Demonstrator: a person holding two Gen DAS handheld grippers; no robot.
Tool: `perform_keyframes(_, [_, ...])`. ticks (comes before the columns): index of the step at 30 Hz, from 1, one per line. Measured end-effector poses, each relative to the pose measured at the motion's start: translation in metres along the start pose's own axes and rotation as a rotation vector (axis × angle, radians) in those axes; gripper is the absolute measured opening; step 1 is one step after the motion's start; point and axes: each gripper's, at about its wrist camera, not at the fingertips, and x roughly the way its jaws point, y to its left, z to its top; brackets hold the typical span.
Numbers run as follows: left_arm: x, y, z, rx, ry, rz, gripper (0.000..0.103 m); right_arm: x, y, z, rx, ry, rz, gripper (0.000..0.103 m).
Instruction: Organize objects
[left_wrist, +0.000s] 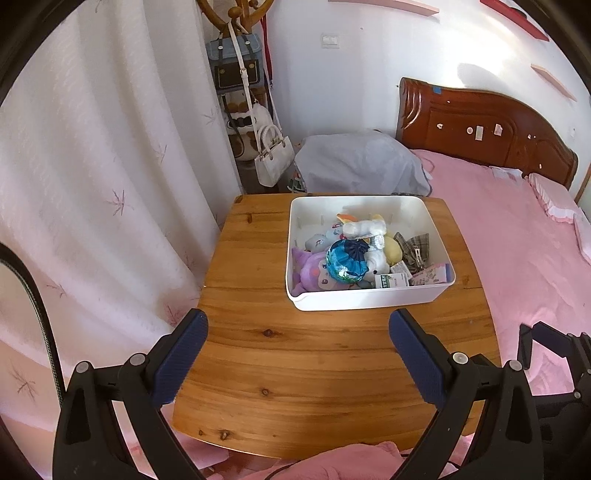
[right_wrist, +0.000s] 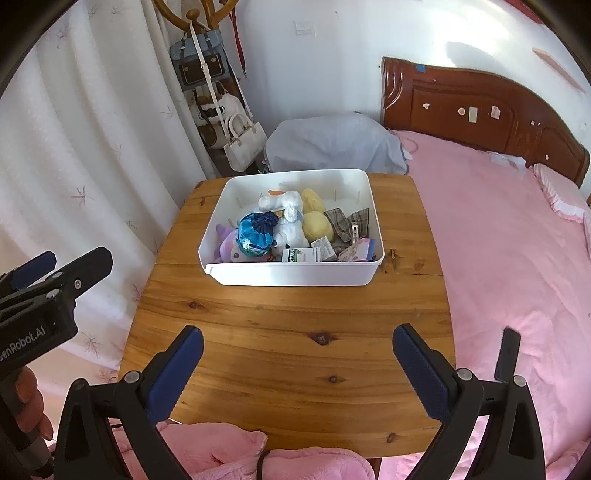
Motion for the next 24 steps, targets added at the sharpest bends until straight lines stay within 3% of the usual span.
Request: perform_keyframes(24, [0.004,-0.016,-0.002,0.034,0.007,0.027,0.099,0.009,-0.003,-0.001,0.001,0.022,0.021,0.103])
